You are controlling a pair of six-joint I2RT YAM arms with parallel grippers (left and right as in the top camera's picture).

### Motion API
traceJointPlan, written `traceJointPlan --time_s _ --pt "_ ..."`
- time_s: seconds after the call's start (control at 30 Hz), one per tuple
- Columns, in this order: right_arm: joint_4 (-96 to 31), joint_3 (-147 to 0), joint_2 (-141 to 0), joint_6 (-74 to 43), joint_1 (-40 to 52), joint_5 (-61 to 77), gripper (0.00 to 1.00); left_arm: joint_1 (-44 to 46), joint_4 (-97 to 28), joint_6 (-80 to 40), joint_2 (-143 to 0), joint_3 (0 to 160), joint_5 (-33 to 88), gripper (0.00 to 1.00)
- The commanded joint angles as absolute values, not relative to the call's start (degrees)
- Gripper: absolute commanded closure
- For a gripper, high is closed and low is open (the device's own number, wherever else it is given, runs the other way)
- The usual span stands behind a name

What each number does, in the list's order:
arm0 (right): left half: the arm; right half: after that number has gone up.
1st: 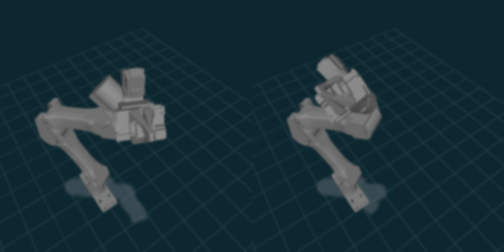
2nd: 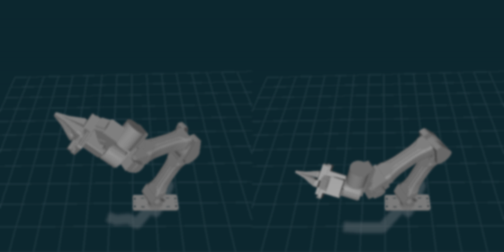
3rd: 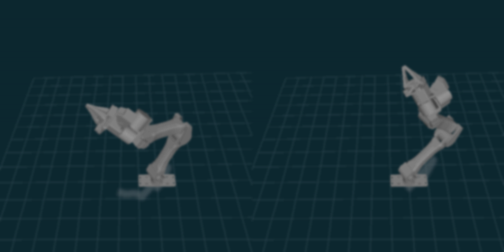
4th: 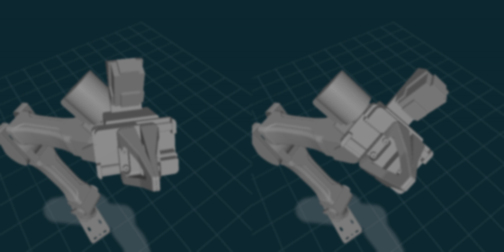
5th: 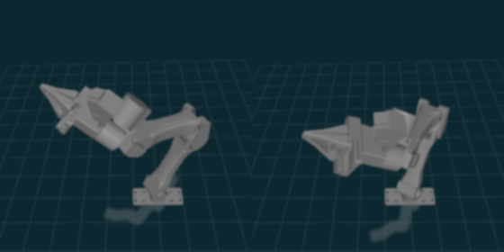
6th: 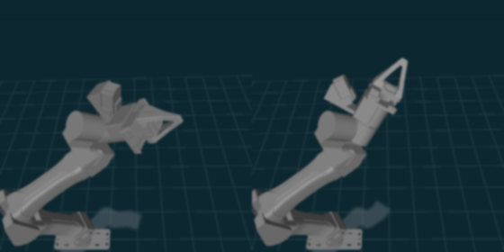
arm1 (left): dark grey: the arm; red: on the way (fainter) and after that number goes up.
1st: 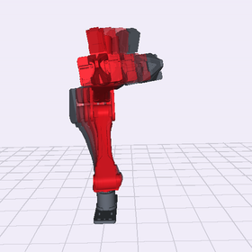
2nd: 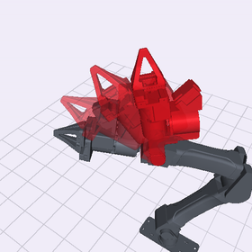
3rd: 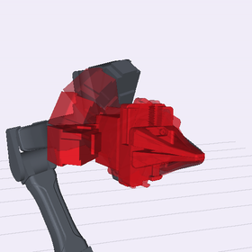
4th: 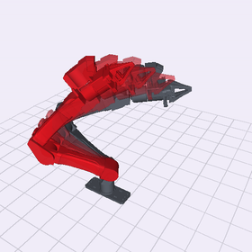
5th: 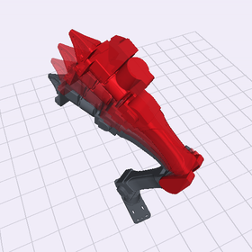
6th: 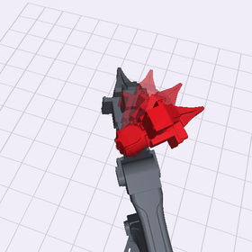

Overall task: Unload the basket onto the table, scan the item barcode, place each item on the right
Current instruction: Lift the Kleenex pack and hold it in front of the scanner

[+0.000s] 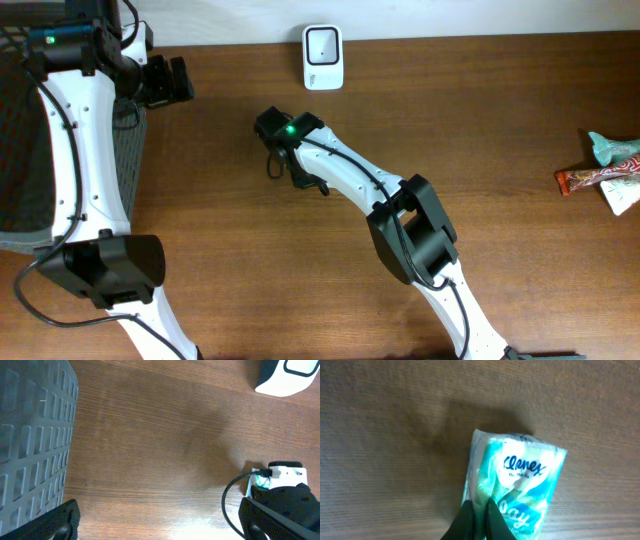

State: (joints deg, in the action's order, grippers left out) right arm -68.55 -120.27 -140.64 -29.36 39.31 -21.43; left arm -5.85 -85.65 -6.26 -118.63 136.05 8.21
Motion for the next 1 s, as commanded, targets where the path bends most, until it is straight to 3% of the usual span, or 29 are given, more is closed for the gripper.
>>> traceJointPlan --time_s 0.0,0.1,0.27,0.43,0.53,0.6,0.67,0.73,0.8,0.97 --pt "-72.75 -127.50 -138.87 -23.83 37.74 -13.87 0.96 -6.04 -85.56 -5.72 -118.39 136.05 8.60 0.01" --pt "-74.37 -135.87 -137.99 -14.90 34.26 11.11 0.96 -6.04 -85.56 -5.72 -118.39 136.05 8.60 0.01" --pt "-72.88 -130.19 -138.87 -13.45 27.59 34.39 0.96 -6.04 -85.56 -5.72 -118.39 136.05 8.58 0.01" --pt "-68.12 -119.28 -139.02 -12.38 20.10 43.75 0.96 -6.04 -85.56 -5.72 -118.39 136.05 8.58 0.01" --pt "-69.71 -117.75 -139.00 -12.23 14.68 33.30 0.94 -6.04 -85.56 -5.72 -118.39 136.05 8.58 0.01" --pt "-72.16 -118.17 -138.54 -12.23 12.16 26.22 0.86 -6.04 -85.56 -5.72 -118.39 136.05 8.60 0.01" --pt "-75.81 -120.22 -137.27 -11.66 10.07 21.15 0.68 -6.04 -85.56 -5.72 -118.39 136.05 8.60 0.01" --pt "-78.39 -122.98 -136.09 -8.43 10.13 20.64 0.42 -6.04 -85.56 -5.72 -118.39 136.05 8.60 0.01" --pt "-79.31 -124.07 -136.00 -8.29 10.87 20.25 0.29 -6.04 -85.56 -5.72 -118.39 136.05 8.60 0.01" --pt "-76.18 -121.25 -136.42 -6.17 14.24 20.51 0.27 -6.04 -85.56 -5.72 -118.39 136.05 8.58 0.01"
